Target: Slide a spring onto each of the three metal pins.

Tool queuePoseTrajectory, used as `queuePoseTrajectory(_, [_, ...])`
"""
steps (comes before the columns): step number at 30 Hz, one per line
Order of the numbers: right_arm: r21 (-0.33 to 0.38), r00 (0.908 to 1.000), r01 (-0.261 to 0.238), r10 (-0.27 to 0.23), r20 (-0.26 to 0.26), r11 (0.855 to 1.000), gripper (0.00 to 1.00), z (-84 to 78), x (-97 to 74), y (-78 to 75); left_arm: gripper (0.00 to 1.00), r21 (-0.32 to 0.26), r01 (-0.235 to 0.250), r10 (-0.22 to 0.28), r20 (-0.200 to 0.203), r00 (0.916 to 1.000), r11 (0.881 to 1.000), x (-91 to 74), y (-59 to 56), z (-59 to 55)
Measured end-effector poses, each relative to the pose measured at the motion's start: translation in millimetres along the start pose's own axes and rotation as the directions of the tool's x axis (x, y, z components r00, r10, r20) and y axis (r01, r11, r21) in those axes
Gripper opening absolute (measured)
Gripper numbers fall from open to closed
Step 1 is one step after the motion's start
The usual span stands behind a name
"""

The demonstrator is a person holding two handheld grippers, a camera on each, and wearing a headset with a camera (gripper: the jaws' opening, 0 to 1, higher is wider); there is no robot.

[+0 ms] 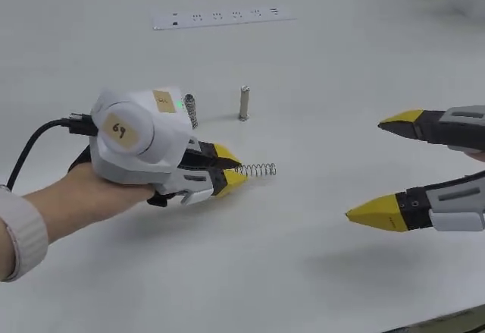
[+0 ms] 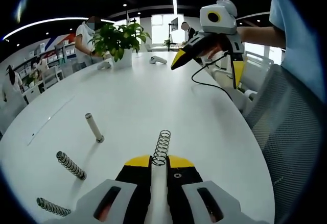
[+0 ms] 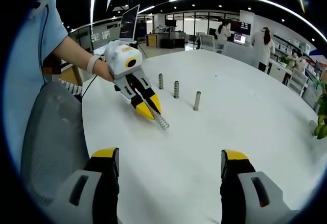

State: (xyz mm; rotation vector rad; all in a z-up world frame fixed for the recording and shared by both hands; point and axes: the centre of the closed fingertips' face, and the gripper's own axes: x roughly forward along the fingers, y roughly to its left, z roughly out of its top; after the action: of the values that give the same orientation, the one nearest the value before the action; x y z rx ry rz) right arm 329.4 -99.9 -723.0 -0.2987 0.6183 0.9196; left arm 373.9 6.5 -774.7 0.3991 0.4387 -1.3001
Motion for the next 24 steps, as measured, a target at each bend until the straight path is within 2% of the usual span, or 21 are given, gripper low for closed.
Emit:
queuePoseTrajectory(3, [-0.017, 0.9999, -0.010, 0.010, -0.002, 1.000, 0.80, 2.8, 3.2, 2.6, 0.03, 0.001, -0.005, 0.005, 0.009, 0.9999, 1.000, -8.3, -4.1, 3.0])
queuePoseTrajectory(10, [-0.059, 0.9990, -0.044, 0.044, 0.008, 0.997, 0.79, 20.1, 10.1, 10.9, 0.03, -0.009, -0.005, 0.006, 0.048, 0.9988, 1.000, -29.9, -23.9, 15.2])
queuePoseTrajectory(17, [-0.109, 0.9952, -0.097, 0.097, 0.002, 0.989, 0.77, 29.5, 22.3, 23.9, 0.03, -0.022, -0.020, 0.022, 0.065, 0.9977, 1.000, -46.3, -36.2, 17.1])
queuePoseTrajectory(24, [-0.160, 0.9879, -0.154, 0.155, -0.009, 0.975, 0.74, 40.1, 35.2, 39.4, 0.03, -0.047, -0.043, 0.046, 0.067, 0.9967, 0.998, -61.0, -40.4, 14.0])
